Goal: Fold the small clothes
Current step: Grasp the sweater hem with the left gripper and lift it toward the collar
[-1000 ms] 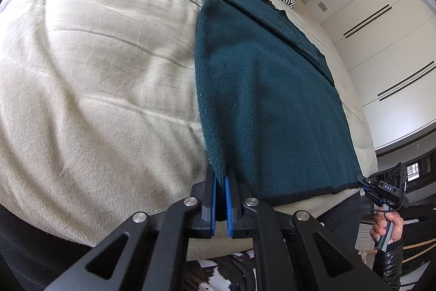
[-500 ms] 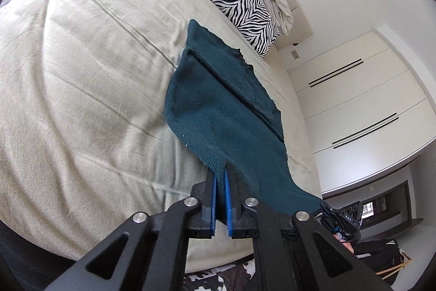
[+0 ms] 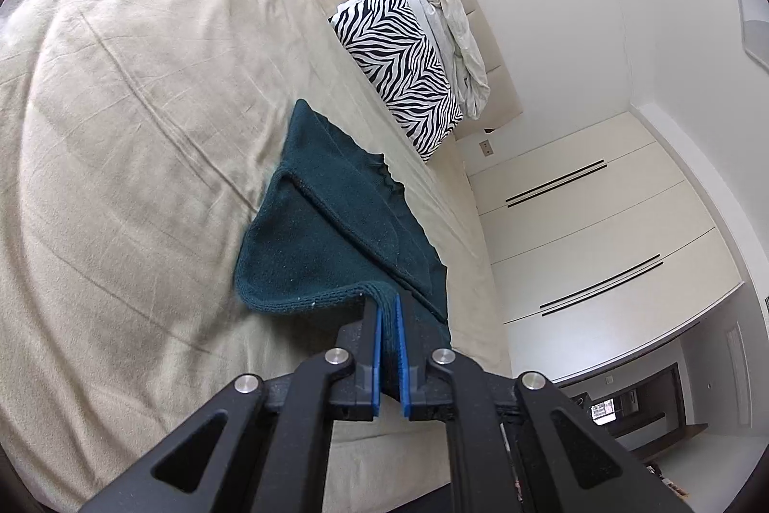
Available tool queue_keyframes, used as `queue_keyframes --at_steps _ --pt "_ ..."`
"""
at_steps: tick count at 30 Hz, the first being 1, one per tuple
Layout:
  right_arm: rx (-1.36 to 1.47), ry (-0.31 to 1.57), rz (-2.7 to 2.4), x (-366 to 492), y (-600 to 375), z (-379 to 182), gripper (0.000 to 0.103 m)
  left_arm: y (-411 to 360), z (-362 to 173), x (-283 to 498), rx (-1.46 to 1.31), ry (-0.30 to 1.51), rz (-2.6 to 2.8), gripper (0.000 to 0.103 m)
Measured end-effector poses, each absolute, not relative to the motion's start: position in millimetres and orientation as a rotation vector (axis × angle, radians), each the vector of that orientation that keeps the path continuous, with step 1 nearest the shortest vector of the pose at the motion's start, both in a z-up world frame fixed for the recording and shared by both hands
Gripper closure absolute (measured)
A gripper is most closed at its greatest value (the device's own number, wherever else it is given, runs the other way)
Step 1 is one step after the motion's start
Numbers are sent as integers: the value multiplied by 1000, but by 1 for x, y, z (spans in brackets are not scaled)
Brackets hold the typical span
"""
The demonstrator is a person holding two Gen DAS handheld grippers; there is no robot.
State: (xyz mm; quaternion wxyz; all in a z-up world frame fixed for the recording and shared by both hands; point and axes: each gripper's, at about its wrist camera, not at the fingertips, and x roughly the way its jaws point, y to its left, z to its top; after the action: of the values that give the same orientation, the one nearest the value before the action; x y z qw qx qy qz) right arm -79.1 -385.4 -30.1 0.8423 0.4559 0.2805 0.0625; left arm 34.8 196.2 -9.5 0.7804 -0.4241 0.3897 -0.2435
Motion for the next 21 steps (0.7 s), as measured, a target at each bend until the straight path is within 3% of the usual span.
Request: queue_keyframes --at_steps 13,21 --pt "921 530 91 62 -422 -4 96 171 11 163 -869 813 -478 96" --pt "931 579 30 149 -439 -35 96 154 -16 239 -867 859 -427 96"
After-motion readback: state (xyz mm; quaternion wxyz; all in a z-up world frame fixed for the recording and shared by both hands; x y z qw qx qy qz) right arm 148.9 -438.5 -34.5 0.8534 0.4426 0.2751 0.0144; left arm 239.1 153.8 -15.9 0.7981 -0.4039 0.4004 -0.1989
